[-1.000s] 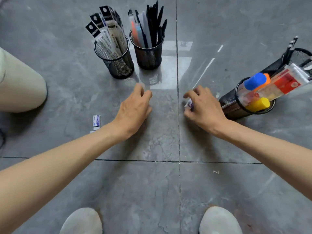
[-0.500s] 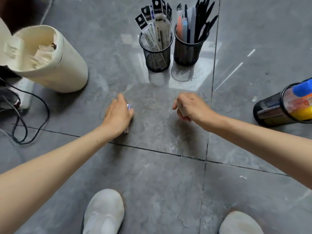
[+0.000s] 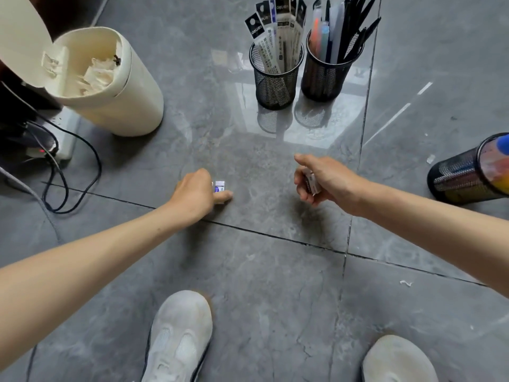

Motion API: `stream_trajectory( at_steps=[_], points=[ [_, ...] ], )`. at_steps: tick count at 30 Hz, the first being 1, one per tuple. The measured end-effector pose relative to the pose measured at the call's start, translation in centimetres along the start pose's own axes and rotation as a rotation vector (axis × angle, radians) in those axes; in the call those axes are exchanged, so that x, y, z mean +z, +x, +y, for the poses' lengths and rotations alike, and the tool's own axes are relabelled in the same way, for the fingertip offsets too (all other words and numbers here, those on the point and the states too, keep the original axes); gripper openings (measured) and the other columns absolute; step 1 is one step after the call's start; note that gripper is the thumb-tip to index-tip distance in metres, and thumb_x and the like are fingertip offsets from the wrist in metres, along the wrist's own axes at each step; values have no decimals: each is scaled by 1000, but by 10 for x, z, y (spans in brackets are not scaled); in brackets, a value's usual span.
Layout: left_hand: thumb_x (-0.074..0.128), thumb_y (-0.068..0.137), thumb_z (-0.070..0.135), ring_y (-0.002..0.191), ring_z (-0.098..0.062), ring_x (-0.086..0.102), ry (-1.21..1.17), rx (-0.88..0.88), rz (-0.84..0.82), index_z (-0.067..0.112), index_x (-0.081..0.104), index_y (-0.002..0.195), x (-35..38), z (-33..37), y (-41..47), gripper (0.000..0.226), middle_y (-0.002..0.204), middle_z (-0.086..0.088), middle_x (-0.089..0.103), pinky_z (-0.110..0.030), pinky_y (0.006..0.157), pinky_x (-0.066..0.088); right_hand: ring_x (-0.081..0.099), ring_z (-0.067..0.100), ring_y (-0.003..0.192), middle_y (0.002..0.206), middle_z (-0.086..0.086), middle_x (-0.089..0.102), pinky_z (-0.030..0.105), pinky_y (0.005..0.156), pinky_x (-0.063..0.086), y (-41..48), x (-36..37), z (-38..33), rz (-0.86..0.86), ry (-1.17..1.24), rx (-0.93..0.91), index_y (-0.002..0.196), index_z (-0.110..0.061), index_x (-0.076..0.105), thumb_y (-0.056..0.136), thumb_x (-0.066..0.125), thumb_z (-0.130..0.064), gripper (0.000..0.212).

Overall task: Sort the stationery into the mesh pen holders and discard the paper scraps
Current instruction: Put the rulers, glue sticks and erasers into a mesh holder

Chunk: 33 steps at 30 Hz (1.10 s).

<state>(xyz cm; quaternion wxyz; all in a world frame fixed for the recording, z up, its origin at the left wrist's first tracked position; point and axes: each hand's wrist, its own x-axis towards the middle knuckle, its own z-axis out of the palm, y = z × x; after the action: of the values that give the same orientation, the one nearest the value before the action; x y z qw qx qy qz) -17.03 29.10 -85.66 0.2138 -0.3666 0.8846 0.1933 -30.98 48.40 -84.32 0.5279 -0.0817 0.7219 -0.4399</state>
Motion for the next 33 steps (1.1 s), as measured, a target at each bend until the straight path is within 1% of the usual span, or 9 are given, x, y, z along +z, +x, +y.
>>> stream_trajectory(
  at_steps=[2,6,12,18,20,23,28,31,33],
  points=[
    [63,85,36,91,-39,56,-31,-25,-10,6,45,79,1,6,0,36,88,-20,57,-35,65,38,49,19,49,58,8,56,29,55,40,-2,-2,1,12,9,5,70,-13,51,97,37,-44,43],
    [59,84,28,64,-27,47,-203,81,-3,10,49,67,-8,38,-2,27,62,-4,48,-29,51,31,53,20,51,62,10,59,29,53,42,-9,-9,2,14,70,25,72,-12,52,98,40,-41,40],
    [65,84,35,48,-14,47,-439,376,-80,16,54,72,-18,129,-22,25,70,-5,63,-26,52,41,63,25,64,75,14,62,31,56,50,-26,-26,2,23,268,12,102,-11,57,97,42,-45,37],
    [60,83,23,45,-8,43,-414,576,-269,17,53,57,-14,191,-42,27,51,5,51,-18,44,33,65,13,58,55,-4,60,33,69,54,-64,-51,4,28,616,-77,83,-13,59,94,34,-57,52],
    [58,80,21,48,-9,45,-346,640,-289,14,57,63,-16,211,-47,17,55,1,52,-21,45,35,65,13,56,54,-2,56,29,62,53,-78,-60,7,113,614,-88,77,-13,55,96,40,-50,44],
    [61,83,17,45,-10,44,-400,673,-394,11,58,76,-22,239,-55,9,57,-1,52,-17,40,32,67,17,60,63,4,63,21,51,51,-96,-76,13,214,657,-119,85,-15,60,98,42,-41,34],
    [62,88,16,52,-9,51,-487,614,-572,8,62,98,-30,278,-59,12,69,-5,58,-21,50,38,60,16,57,69,7,63,21,46,46,-123,-105,26,415,712,-138,86,-15,63,97,46,-37,30],
    [55,91,9,59,-11,48,-548,582,-603,-1,62,104,-28,298,-59,18,78,-8,55,-22,55,34,56,14,50,69,12,57,19,43,46,-140,-121,31,551,682,-170,103,-10,57,95,49,-12,12],
    [54,88,3,64,-13,49,-528,617,-592,4,63,96,-24,312,-63,12,76,-7,54,-21,56,36,57,14,50,69,14,57,18,46,48,-149,-132,36,611,696,-200,118,-8,49,89,48,8,33]
  ],
)
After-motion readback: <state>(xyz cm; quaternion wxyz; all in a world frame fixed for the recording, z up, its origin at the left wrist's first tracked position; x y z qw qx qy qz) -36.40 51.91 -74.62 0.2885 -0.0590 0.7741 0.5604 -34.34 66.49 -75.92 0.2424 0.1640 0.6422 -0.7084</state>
